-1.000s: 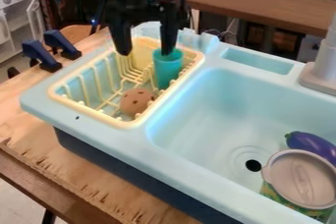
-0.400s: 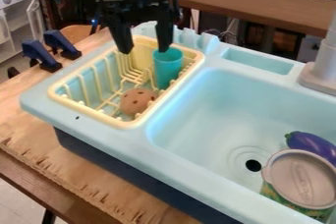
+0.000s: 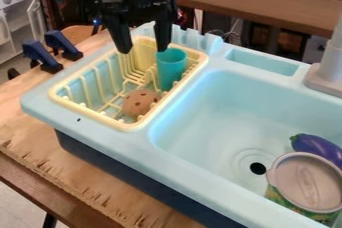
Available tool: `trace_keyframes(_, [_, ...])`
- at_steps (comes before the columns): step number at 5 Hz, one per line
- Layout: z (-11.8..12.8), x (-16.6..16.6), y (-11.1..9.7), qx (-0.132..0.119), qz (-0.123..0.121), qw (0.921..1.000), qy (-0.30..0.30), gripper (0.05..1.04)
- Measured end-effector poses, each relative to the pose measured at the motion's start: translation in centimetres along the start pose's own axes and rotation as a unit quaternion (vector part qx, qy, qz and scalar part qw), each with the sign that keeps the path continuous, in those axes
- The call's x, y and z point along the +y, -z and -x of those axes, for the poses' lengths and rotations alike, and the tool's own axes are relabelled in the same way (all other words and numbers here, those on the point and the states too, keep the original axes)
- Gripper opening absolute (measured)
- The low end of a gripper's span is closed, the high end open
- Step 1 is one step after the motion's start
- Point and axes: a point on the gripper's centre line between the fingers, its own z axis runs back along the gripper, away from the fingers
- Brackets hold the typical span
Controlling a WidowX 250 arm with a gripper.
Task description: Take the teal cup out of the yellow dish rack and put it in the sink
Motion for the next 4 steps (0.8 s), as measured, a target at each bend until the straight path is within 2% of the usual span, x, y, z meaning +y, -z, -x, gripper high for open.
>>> trace_keyframes(2, [-0.4, -0.3, 0.3, -0.006, 0.011, 0.9999, 0.000, 0.990])
trace_keyframes(4, [-0.8, -1.8, 1.0, 0.008, 0.010, 0.9999, 0.006, 0.990])
